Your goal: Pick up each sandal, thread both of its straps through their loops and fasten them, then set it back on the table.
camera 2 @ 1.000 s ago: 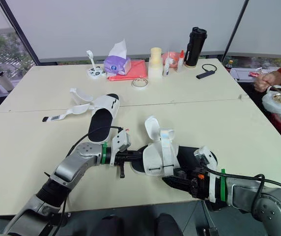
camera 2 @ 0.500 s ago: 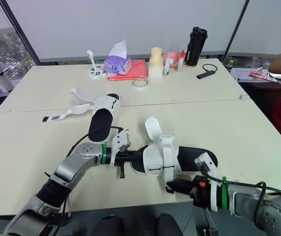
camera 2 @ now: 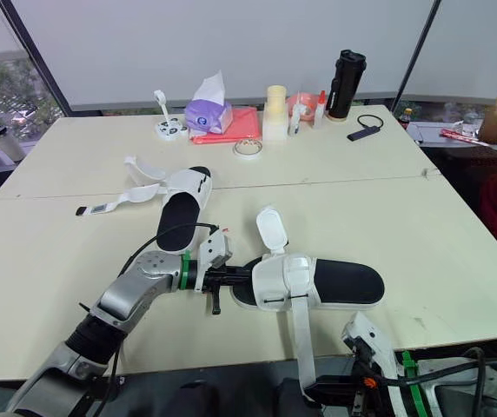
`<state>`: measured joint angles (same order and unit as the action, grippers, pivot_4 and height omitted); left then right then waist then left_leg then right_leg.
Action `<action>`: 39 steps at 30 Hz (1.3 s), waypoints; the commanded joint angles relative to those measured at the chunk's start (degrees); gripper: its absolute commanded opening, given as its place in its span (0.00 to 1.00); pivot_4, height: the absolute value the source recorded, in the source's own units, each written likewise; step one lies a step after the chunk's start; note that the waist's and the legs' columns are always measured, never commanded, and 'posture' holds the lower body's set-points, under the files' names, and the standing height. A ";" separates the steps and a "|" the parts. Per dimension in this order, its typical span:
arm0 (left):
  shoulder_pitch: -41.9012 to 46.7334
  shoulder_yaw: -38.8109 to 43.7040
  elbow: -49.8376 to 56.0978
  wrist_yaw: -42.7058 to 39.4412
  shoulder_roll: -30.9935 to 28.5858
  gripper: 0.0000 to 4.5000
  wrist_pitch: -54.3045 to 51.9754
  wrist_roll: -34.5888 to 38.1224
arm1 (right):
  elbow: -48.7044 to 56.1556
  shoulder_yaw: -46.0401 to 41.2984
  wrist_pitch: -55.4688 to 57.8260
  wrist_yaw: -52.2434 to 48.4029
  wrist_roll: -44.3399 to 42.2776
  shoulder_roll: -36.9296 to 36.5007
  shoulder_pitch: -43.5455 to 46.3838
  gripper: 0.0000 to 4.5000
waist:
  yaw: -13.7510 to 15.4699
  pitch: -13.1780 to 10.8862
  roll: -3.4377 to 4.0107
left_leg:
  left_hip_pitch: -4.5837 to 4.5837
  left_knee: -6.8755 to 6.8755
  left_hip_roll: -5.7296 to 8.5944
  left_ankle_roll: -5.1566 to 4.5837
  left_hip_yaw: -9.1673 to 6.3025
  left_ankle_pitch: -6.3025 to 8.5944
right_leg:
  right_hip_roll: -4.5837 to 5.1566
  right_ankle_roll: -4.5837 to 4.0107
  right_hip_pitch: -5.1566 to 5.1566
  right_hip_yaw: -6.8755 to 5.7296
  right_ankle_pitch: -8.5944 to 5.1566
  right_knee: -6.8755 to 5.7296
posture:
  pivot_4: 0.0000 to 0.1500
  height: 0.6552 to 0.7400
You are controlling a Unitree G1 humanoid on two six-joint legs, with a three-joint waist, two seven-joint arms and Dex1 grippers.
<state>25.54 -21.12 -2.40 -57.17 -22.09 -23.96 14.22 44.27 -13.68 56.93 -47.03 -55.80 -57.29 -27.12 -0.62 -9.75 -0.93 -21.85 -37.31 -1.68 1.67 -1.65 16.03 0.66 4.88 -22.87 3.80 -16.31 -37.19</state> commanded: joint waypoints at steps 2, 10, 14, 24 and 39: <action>-1.20 -2.14 -2.46 -0.19 -0.93 0.00 -0.98 -2.77 | 1.99 -0.01 -1.14 -1.24 0.25 -0.24 -1.10 0.01 | 0.01 0.01 -0.04 | 0.07 0.05 0.00 0.00 -0.01 0.00 | 0.00 0.00 0.07 0.00 -0.01 0.05 | 1.00 1.00; -0.96 -2.50 -3.31 -0.51 -1.08 0.00 -0.12 -3.17 | 1.93 -8.30 -0.87 2.00 -15.12 1.68 3.08 0.01 | -0.02 0.00 -0.05 | 0.31 0.11 -0.01 0.00 0.02 0.00 | 0.01 -0.02 0.27 0.01 -0.03 0.09 | 1.00 1.00; -1.05 -2.63 -3.37 -0.82 -1.08 0.00 -0.11 -3.11 | 0.52 -11.91 -4.08 9.77 -35.10 0.58 8.82 0.01 | -0.05 -0.02 -0.09 | 0.41 0.11 -0.02 0.00 0.01 0.00 | 0.01 -0.18 0.40 0.02 -0.12 0.10 | 1.00 1.00; -0.39 -2.98 -3.96 -0.50 0.01 0.00 0.00 -3.43 | -12.64 -0.18 -7.55 27.42 -43.21 5.98 24.72 0.01 | 0.10 0.00 -0.19 | 0.33 0.13 0.00 -0.02 0.01 0.01 | 0.07 -0.02 0.34 0.05 -0.05 0.15 | 1.00 1.00; -1.80 -1.95 -2.22 0.83 -0.66 0.00 -0.92 -3.06 | -24.26 -2.34 -8.43 30.37 -27.48 8.24 34.00 0.83 | -0.08 0.03 -0.07 | 0.35 0.17 -0.04 -0.03 0.04 0.02 | 0.09 -0.05 0.31 0.12 -0.07 0.14 | 1.00 1.00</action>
<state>25.38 -21.40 -2.72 -56.75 -21.96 -23.09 13.60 19.35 -13.73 49.93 -14.38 -87.89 -46.86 4.59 -0.70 -9.72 -0.99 -21.50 -37.15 -1.72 1.65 -1.61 16.05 0.76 4.73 -22.57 3.94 -16.43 -37.06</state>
